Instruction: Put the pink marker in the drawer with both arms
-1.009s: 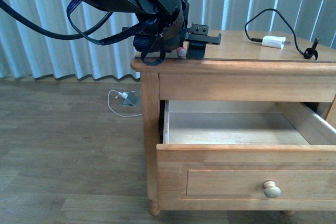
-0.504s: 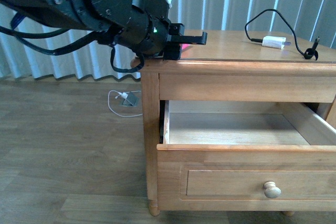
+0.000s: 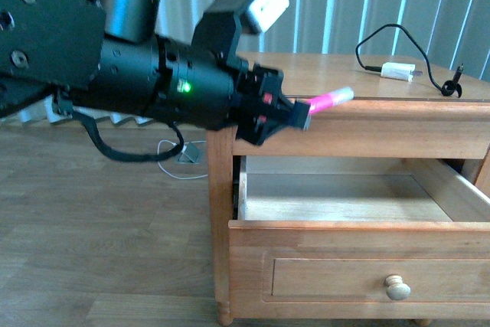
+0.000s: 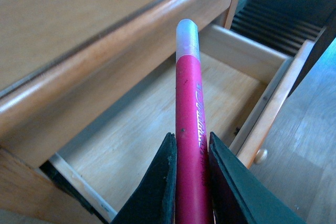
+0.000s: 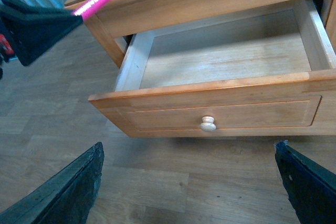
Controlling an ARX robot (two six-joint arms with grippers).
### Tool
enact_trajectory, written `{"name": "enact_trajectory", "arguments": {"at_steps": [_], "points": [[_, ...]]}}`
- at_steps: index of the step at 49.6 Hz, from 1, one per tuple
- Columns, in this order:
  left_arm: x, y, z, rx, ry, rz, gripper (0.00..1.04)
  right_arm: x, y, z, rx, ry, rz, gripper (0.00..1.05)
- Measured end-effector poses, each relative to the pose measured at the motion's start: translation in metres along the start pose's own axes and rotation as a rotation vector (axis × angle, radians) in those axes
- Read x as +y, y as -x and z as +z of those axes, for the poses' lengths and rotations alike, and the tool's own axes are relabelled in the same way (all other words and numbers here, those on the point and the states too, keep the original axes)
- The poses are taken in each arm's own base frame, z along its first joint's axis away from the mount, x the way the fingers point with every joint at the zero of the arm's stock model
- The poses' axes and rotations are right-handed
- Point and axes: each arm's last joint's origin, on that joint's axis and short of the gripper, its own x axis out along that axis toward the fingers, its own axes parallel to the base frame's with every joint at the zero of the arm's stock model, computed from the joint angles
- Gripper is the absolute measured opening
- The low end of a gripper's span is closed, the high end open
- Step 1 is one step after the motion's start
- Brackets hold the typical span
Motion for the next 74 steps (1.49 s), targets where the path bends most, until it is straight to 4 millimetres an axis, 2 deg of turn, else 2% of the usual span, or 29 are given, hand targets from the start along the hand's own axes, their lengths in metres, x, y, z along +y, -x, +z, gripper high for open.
{"name": "enact_trajectory", "arguments": {"at_steps": [15, 24, 34, 42, 46, 49, 51, 53, 55, 62, 66, 68, 74], "points": [[-0.009, -0.034, -0.043, 0.086, 0.008, 0.027, 0.15, 0.000, 0.000, 0.000, -0.001, 0.001, 0.000, 0.96], [-0.007, -0.049, -0.054, 0.112, 0.014, 0.072, 0.16, 0.000, 0.000, 0.000, -0.001, 0.001, 0.000, 0.96], [-0.003, -0.053, -0.054, 0.114, 0.011, 0.159, 0.49, 0.000, 0.000, 0.000, 0.000, 0.000, 0.000, 0.96], [-0.001, -0.046, -0.046, 0.101, 0.031, 0.211, 0.73, 0.000, 0.000, 0.000, 0.000, 0.000, 0.000, 0.96], [-0.003, -0.031, -0.033, 0.047, 0.063, 0.247, 0.88, 0.000, 0.000, 0.000, 0.000, 0.000, 0.000, 0.96], [-0.005, -0.021, -0.027, 0.035, 0.067, 0.280, 0.94, 0.000, 0.000, 0.000, 0.000, 0.001, 0.000, 0.96], [-0.006, -0.008, -0.019, 0.026, 0.064, 0.326, 1.01, 0.000, 0.000, 0.000, -0.001, 0.001, 0.000, 0.96], [-0.006, 0.000, -0.015, 0.025, 0.064, 0.356, 1.00, 0.000, 0.000, 0.000, -0.001, 0.001, 0.000, 0.96], [-0.007, 0.018, -0.010, 0.031, 0.057, 0.432, 0.98, 0.000, 0.000, 0.000, 0.000, 0.001, 0.000, 0.96], [-0.007, 0.062, -0.010, 0.040, 0.066, 0.572, 0.99, 0.000, 0.000, 0.000, -0.001, 0.001, 0.000, 0.96], [-0.009, 0.092, -0.014, 0.039, 0.085, 0.624, 0.99, 0.000, 0.000, 0.000, 0.000, 0.001, 0.000, 0.96], [-0.013, 0.122, -0.016, 0.023, 0.114, 0.659, 0.99, 0.000, 0.000, 0.000, -0.001, 0.001, 0.000, 0.96], [-0.036, 0.190, -0.027, -0.024, 0.208, 0.702, 0.99, 0.000, 0.000, 0.000, 0.000, 0.001, 0.000, 0.96]]}}
